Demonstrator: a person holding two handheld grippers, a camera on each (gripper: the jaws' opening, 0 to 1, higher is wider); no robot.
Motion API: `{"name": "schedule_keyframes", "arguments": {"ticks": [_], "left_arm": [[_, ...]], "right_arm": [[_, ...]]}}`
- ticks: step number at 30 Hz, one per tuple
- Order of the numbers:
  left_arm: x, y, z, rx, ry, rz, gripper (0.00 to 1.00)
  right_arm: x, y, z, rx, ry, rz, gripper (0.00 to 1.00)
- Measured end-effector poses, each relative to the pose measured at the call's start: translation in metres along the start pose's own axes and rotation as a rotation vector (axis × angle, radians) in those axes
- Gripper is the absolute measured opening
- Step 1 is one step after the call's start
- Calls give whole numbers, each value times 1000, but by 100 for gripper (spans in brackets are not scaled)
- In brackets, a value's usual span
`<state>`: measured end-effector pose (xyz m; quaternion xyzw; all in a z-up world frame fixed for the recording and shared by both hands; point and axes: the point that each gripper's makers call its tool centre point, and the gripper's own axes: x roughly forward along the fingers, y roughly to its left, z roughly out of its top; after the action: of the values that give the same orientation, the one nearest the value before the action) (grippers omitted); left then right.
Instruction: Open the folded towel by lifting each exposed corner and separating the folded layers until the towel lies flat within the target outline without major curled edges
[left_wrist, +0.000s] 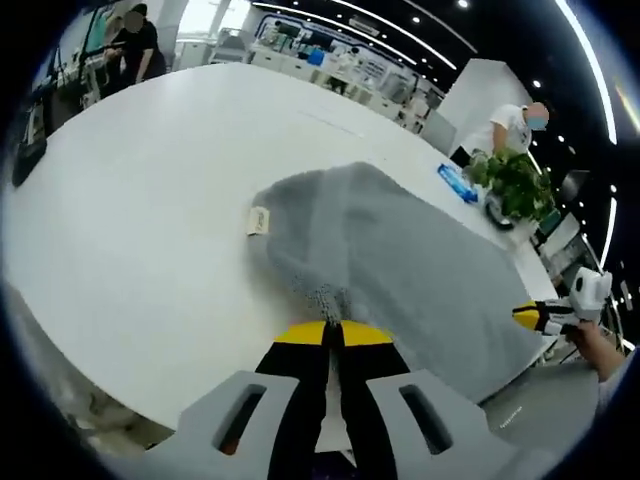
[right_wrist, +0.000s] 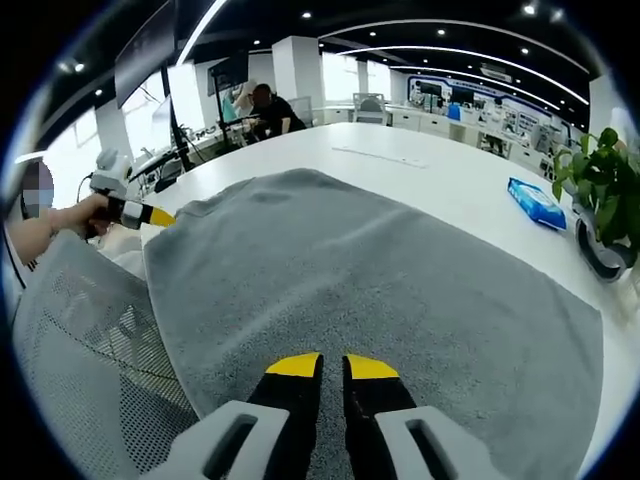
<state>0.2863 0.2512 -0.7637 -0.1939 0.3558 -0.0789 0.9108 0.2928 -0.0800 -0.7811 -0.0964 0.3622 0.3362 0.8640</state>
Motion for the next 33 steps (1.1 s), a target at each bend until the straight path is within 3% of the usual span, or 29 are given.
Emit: {"name": "schedule_keyframes", "arguments": {"ticks": [5, 14, 19, 27, 31, 33], "left_arm": [[8, -21, 34, 87, -22, -39, 2], [62, -55, 59, 237, 34, -70, 2], [96, -65, 62, 260, 68, -72, 2], [139, -54, 52, 295, 127, -36, 2], [144, -50, 45, 332, 110, -57, 4], [142, -50, 46, 303, 89, -73, 5]], "right_arm": [[1, -1, 0, 5, 3, -1, 4], [0, -5, -1, 18, -1, -10, 4], [1, -7, -2, 22, 2, -14, 4], [2, -9, -4, 29, 9, -18, 4], [4, -9, -4, 31, 13, -16, 3], [4, -8, -4, 31, 14, -15, 3]]}}
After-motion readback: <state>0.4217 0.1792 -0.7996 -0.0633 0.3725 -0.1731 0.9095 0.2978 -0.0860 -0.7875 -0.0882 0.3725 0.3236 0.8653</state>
